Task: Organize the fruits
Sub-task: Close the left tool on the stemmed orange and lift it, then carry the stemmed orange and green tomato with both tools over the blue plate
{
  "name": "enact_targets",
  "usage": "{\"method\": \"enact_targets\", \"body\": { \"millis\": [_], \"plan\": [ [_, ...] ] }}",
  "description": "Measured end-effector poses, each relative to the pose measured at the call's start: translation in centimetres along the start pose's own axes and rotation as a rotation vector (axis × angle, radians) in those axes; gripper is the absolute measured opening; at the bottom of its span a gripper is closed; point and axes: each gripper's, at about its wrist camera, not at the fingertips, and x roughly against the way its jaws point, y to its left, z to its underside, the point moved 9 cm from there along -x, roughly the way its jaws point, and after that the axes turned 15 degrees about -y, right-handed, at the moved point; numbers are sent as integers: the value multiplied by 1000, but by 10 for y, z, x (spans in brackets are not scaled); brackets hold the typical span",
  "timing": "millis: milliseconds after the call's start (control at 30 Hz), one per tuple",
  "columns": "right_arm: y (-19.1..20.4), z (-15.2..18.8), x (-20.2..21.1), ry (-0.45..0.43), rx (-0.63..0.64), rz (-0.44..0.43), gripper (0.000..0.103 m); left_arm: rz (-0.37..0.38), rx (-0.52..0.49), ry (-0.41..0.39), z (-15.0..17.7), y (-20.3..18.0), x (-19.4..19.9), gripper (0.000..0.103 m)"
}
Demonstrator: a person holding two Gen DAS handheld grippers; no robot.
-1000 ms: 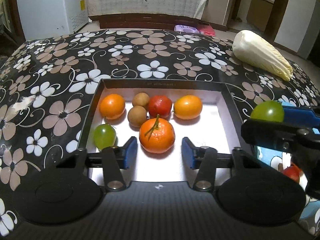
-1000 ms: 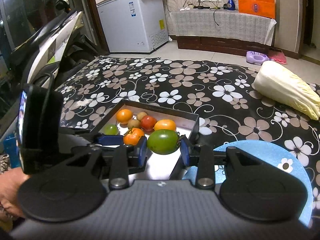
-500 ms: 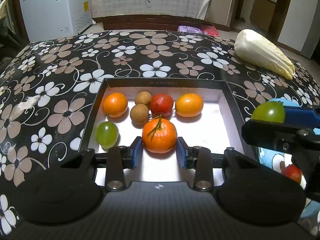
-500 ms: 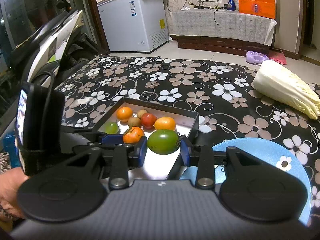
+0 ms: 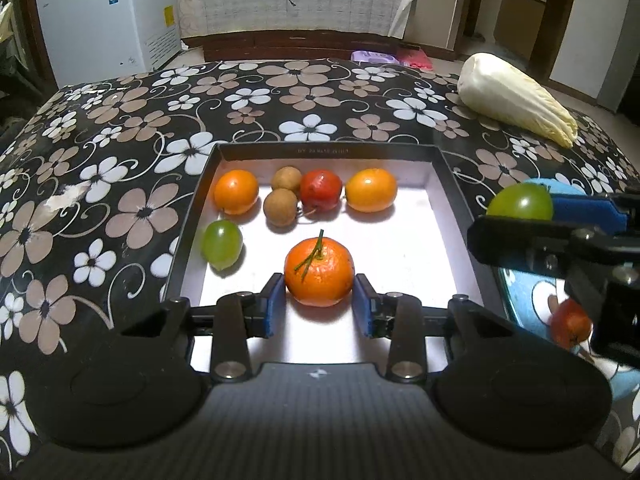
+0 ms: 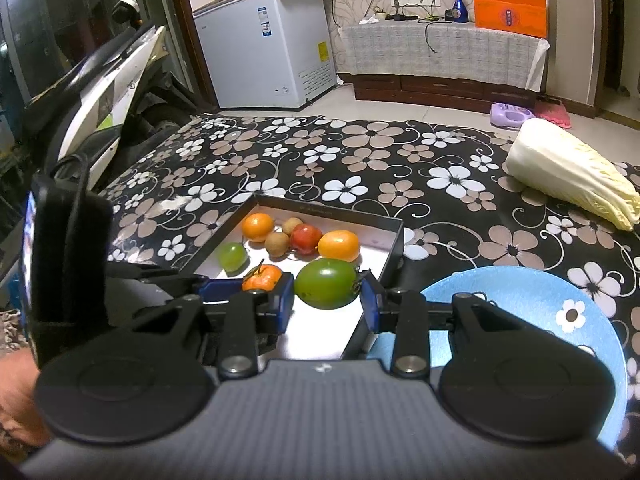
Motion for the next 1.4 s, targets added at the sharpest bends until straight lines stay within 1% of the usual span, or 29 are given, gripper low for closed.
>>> {"method": "enact_targets", "body": {
  "millis": [333, 767, 1167, 1400],
  "plan": [
    [6, 1, 11, -13, -1, 5, 38, 0, 7, -9, 1, 4, 18, 42],
    [-2, 2, 35, -36, -24, 19, 38, 30, -13, -24, 1, -16, 42, 42],
    [-19, 1, 50, -48, -34, 34, 38, 36, -18, -34, -3, -31, 46, 42],
    [-23, 0, 54, -55, -38, 37, 38, 56, -29, -50, -7, -39, 50, 42]
  ]
}}
